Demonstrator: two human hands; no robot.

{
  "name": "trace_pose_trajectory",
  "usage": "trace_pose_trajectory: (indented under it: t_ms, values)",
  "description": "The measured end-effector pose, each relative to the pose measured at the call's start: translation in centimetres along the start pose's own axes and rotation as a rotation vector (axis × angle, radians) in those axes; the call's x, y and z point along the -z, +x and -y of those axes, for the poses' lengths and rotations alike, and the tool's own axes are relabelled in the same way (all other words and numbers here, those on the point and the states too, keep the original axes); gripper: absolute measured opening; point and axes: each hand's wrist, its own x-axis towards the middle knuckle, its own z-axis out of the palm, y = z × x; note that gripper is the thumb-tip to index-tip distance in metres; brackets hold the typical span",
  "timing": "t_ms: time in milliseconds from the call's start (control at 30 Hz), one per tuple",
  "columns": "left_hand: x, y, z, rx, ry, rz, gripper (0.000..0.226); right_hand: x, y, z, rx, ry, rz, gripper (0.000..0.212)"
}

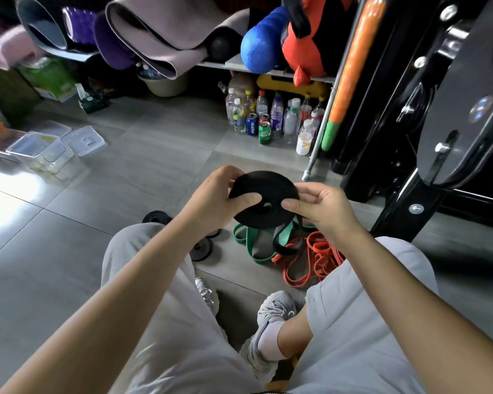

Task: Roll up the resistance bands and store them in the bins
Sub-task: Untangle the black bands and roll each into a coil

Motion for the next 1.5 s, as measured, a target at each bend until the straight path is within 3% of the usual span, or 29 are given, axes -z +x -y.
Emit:
trace_pose_trajectory:
  t_ms: [100, 200, 267, 333, 467, 633, 800, 967, 1033, 1167, 1233, 1333, 1500]
  values:
    - [1.5, 0.6, -0.8, -0.045, 0.063, 0.191, 0.039, 0.2, 0.6, 0.7, -0.002, -0.112, 0.109, 0.032]
    - [2.1, 1.0, -1.8, -0.063, 0.273, 0.394, 0.037, -0.3, 1.2, 1.5, -0.008, -0.216, 0.210, 0.036]
    - [2.1, 1.4, -2.0, -0.041, 0.369, 0.443, 0.035, -0.5, 1.4, 1.6, -0.015, -0.239, 0.252, 0.036]
    - [1.9, 1.6, -1.8, -0.047, 0.370, 0.410, 0.031, -0.6, 1.5, 1.3, -0.020, -0.192, 0.241, 0.035]
    - [1.6, 1.4, -0.4, -0.021, 0.161, 0.272, 0.021, -0.5, 2.0, 0.6, -0.009, -0.087, 0.058, 0.027]
    - [1.3, 0.8, 1.3, 0.142, -0.257, 0.060, 0.021, -0.3, 1.9, -0.4, -0.034, -0.081, -0.125, 0.016]
    - [1.9, 1.4, 2.2, 0.251, -0.596, -0.048, 0.022, -1.7, 2.6, -0.7, -0.018, -0.075, -0.209, 0.019]
    - [3.3, 3.7, 2.7, 0.289, -0.721, -0.120, 0.025, -3.7, 6.1, 0.9, -0.037, -0.186, -0.129, 0.018]
    - [4.0, 5.2, 3.0, 0.283, -0.727, -0.151, 0.022, -4.6, 8.5, 1.7, 0.003, -0.343, -0.124, 0.022]
    - [5.8, 8.4, 4.4, 0.293, -0.729, -0.197, 0.021, -7.6, 14.0, 3.4, 0.051, -0.809, -0.089, 0.049]
    - [6.6, 10.2, 6.2, 0.302, -0.700, -0.218, 0.019, -9.3, 16.8, 3.0, 0.080, -0.882, -0.067, 0.052]
    - [7.2, 12.3, 10.5, 0.362, -0.671, -0.243, 0.016, -11.4, 20.6, 0.2, 0.077, -0.921, -0.008, 0.050]
    - [4.9, 14.7, 19.6, 0.572, -0.724, -0.192, 0.024, -13.8, 25.6, -7.8, -0.078, -1.003, 0.138, 0.049]
